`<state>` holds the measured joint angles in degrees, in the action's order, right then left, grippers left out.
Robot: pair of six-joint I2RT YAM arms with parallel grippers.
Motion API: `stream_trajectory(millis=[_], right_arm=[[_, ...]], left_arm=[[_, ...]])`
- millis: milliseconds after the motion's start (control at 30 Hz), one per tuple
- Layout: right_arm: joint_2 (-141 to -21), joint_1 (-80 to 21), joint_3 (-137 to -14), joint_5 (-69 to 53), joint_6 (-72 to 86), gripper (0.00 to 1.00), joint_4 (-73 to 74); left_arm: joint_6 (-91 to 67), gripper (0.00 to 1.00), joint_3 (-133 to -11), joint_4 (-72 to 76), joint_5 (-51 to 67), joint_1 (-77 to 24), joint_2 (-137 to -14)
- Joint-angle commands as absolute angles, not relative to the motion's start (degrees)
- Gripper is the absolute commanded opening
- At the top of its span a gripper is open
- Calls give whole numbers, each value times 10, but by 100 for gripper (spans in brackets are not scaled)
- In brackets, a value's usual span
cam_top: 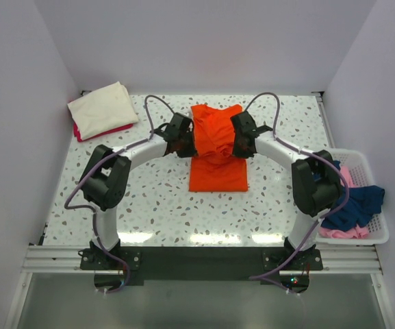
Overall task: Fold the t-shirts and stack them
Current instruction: Fold the tshirt
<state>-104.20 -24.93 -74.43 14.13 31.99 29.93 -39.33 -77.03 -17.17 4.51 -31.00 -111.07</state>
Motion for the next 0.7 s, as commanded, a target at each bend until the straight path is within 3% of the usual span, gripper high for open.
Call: stream_trajectory(millis=[0,300,367,400,433,467,500,567,667], right_arm=[[-1051,-237,-771,132,319,0,287],[-1069,-208,-786,108,317,0,286],[-1070,-200,-789,94,316,6,282],[-1068,-197,-789,91,316,9,281],[-1065,-194,-789,88,315,19,280],[-1062,-192,-788,84,315,25,279],[-1056,-191,-786,83,316,36,276],[-1035,-188,-776,84,315,45,271],[-1006,-187,-767,87,311,49,273]], left_arm=[[-383,0,-800,-143,61,-303,-1118],[-382,0,-805,-137,69,-289,-1136],[-379,1,-805,-132,76,-287,-1136],[-377,5,-806,-130,76,-284,-1136],[-375,12,-805,-125,83,-282,-1132],[-374,31,-803,-107,90,-280,-1129],[-368,38,-800,-97,97,-279,-1125],[-365,49,-793,-90,105,-278,-1109],[-359,50,-780,-94,102,-277,-1083]])
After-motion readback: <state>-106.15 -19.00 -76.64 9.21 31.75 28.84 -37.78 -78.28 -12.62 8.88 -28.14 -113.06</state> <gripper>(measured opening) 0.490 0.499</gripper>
